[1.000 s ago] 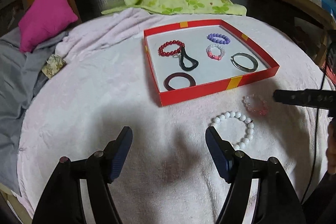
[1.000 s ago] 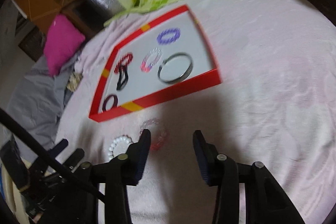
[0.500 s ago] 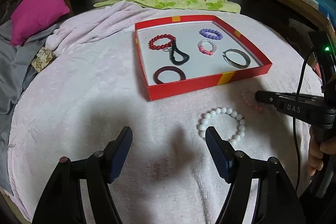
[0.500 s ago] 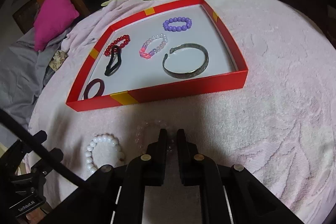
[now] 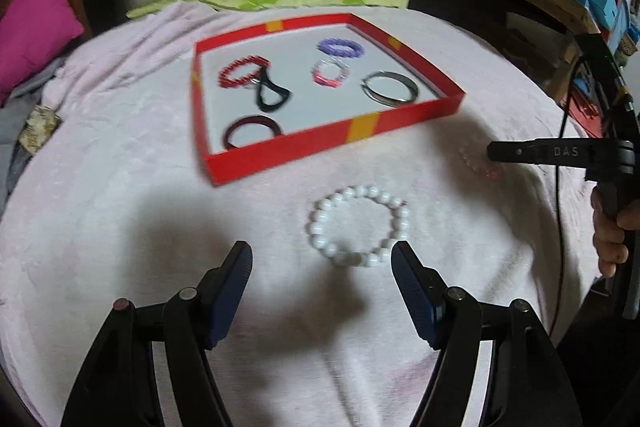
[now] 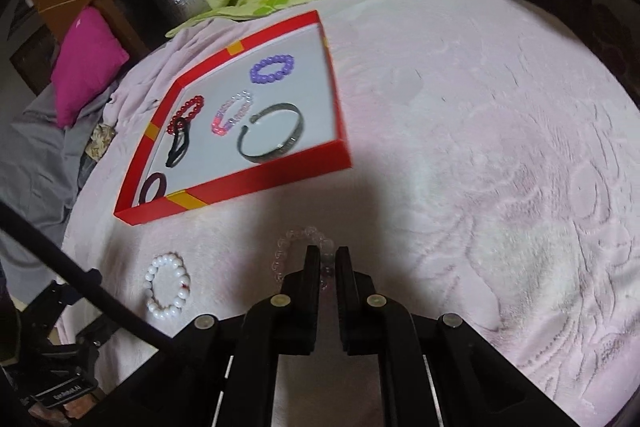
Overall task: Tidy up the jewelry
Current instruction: 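Move the left tool to the white bead bracelet while the right tool approaches the pale pink crystal bracelet, then grasp the white bracelet with the left tool while the right tool grasps the pink crystal bracelet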
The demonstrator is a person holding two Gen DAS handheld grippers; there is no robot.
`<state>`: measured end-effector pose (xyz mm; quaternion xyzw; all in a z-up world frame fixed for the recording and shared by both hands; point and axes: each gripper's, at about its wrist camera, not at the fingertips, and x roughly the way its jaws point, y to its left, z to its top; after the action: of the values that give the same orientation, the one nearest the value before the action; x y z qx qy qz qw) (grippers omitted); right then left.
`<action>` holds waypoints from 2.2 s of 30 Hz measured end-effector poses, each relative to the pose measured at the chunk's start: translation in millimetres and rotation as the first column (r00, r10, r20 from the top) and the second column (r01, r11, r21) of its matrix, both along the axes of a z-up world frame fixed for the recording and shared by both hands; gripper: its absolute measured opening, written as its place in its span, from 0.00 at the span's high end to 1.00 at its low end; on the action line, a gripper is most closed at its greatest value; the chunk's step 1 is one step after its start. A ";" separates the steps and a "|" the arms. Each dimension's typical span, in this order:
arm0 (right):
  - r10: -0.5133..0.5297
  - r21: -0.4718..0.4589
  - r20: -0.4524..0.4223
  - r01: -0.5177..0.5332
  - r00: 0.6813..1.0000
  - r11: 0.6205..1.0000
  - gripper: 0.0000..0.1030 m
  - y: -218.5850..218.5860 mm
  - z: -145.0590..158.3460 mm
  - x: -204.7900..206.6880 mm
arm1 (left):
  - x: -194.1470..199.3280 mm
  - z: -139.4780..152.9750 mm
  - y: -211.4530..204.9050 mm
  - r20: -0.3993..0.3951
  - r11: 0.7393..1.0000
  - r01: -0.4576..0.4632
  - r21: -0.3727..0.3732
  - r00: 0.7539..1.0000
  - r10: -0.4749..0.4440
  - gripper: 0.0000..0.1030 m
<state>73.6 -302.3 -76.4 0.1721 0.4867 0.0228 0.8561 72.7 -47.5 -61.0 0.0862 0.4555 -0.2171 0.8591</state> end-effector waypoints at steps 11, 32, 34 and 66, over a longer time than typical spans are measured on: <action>-0.002 0.081 -0.056 0.006 0.998 0.997 0.91 -12.5 -11.9 0.7 | 6.7 -16.9 -19.5 -0.080 0.999 -0.032 -0.016 0.996 0.031 0.29; -0.024 0.152 -0.057 0.032 0.998 0.988 0.90 -25.8 -8.5 -2.5 | 11.5 -29.9 -25.5 -0.088 0.995 0.012 -0.094 0.996 -0.020 0.53; -0.021 0.148 -0.061 0.030 0.998 0.989 0.90 -25.1 -9.9 -2.3 | 9.3 -29.8 -26.1 -0.087 0.995 0.019 -0.098 0.996 -0.027 0.56; 0.056 0.036 0.065 -0.058 0.996 0.998 0.90 -6.8 11.3 -9.4 | 4.0 -8.5 -15.8 -0.017 0.996 -0.009 -0.093 1.000 0.008 0.90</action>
<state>64.2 -309.1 -65.1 0.1734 0.4631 0.0620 0.8669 76.6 -63.2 -69.5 0.0425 0.4525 -0.2351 0.8592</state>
